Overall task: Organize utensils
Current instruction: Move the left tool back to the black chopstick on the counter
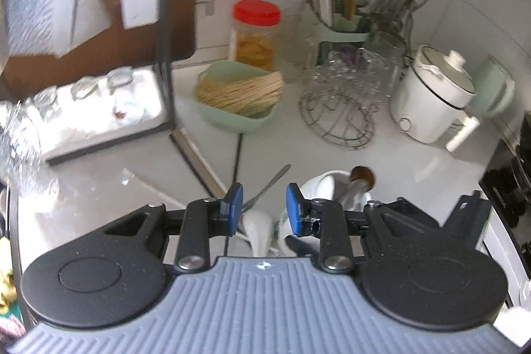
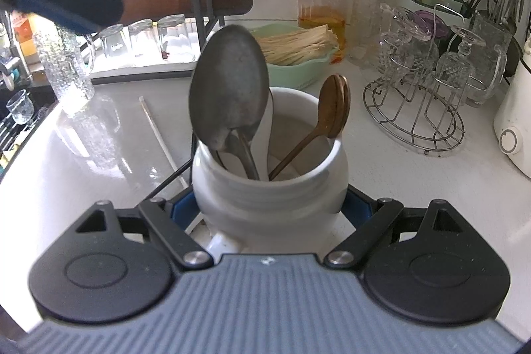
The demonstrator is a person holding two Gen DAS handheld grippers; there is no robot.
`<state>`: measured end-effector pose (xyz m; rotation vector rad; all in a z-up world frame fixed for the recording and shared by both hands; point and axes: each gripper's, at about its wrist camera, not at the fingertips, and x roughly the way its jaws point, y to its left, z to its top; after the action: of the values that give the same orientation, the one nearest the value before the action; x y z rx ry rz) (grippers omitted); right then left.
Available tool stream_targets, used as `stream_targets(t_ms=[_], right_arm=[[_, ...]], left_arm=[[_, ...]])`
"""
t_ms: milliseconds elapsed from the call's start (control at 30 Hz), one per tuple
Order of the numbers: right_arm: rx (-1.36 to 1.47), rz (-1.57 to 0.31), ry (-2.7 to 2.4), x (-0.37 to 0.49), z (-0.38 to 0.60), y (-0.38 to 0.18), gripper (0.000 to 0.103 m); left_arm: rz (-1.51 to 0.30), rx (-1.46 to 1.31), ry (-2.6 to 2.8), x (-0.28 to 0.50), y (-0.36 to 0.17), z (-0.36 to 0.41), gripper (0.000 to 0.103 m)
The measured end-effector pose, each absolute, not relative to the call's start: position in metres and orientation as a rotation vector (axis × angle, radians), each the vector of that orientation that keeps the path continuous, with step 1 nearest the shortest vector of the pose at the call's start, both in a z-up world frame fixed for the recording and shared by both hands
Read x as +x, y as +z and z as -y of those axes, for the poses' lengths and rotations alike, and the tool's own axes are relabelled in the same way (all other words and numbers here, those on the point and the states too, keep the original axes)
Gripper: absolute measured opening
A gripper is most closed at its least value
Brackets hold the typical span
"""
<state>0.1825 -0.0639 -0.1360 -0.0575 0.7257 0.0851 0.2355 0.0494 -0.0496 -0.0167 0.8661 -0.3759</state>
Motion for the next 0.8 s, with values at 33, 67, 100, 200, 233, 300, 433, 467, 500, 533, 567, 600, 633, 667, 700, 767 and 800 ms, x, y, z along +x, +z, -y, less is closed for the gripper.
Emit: stream_targets(t_ms=[33, 67, 100, 200, 233, 300, 433, 467, 500, 533, 567, 600, 633, 667, 700, 767, 800], right_arm=[[-0.058, -0.725, 0.085, 0.182, 0.064, -0.136, 0.091], [-0.058, -0.724, 0.084, 0.181, 0.064, -0.136, 0.091], [-0.058, -0.725, 0.084, 0.181, 0.064, -0.136, 0.091], [-0.059, -0.727, 0.081, 0.181, 0.064, -0.136, 0.091], [-0.060, -0.728, 0.080, 0.181, 0.064, -0.136, 0.091], [-0.060, -0.730, 0.079, 0.181, 0.064, -0.136, 0.091], [-0.067, -0.734, 0.086, 0.181, 0.064, -0.135, 0.091], [-0.068, -0.735, 0.088, 0.181, 0.064, -0.135, 0.091], [-0.068, -0.737, 0.090, 0.181, 0.064, -0.135, 0.091], [-0.070, -0.737, 0.092, 0.181, 0.064, -0.135, 0.091], [-0.071, -0.738, 0.094, 0.181, 0.065, -0.135, 0.091], [-0.072, -0.739, 0.097, 0.180, 0.066, -0.135, 0.091], [-0.072, -0.741, 0.098, 0.180, 0.066, -0.135, 0.091], [-0.072, -0.743, 0.097, 0.180, 0.067, -0.135, 0.091], [-0.072, -0.746, 0.095, 0.179, 0.068, -0.134, 0.091], [-0.073, -0.753, 0.092, 0.179, 0.070, -0.134, 0.091], [-0.073, -0.757, 0.091, 0.178, 0.071, -0.133, 0.091]], left_arm=[[-0.870, -0.030, -0.366, 0.235, -0.053, -0.053, 0.033], [-0.874, -0.039, -0.357, 0.234, -0.057, -0.056, 0.033], [-0.879, -0.048, -0.348, 0.234, -0.061, -0.058, 0.033], [-0.889, -0.072, -0.334, 0.232, -0.072, -0.066, 0.033], [-0.896, -0.080, -0.331, 0.232, -0.077, -0.068, 0.033], [-0.912, -0.094, -0.330, 0.232, -0.085, -0.073, 0.033], [-0.926, -0.118, -0.329, 0.233, -0.098, -0.079, 0.033], [-0.926, -0.122, -0.330, 0.233, -0.101, -0.080, 0.033], [-0.925, -0.126, -0.332, 0.234, -0.103, -0.082, 0.033], [-0.926, -0.129, -0.333, 0.235, -0.106, -0.083, 0.033], [-0.926, -0.133, -0.333, 0.237, -0.110, -0.085, 0.033], [-0.926, -0.137, -0.334, 0.239, -0.113, -0.086, 0.033], [-0.928, -0.142, -0.332, 0.241, -0.117, -0.087, 0.033], [-0.932, -0.148, -0.330, 0.244, -0.121, -0.088, 0.033], [-0.941, -0.153, -0.329, 0.248, -0.126, -0.089, 0.033], [-0.956, -0.161, -0.334, 0.255, -0.136, -0.088, 0.033], [-0.964, -0.163, -0.339, 0.260, -0.141, -0.087, 0.033]])
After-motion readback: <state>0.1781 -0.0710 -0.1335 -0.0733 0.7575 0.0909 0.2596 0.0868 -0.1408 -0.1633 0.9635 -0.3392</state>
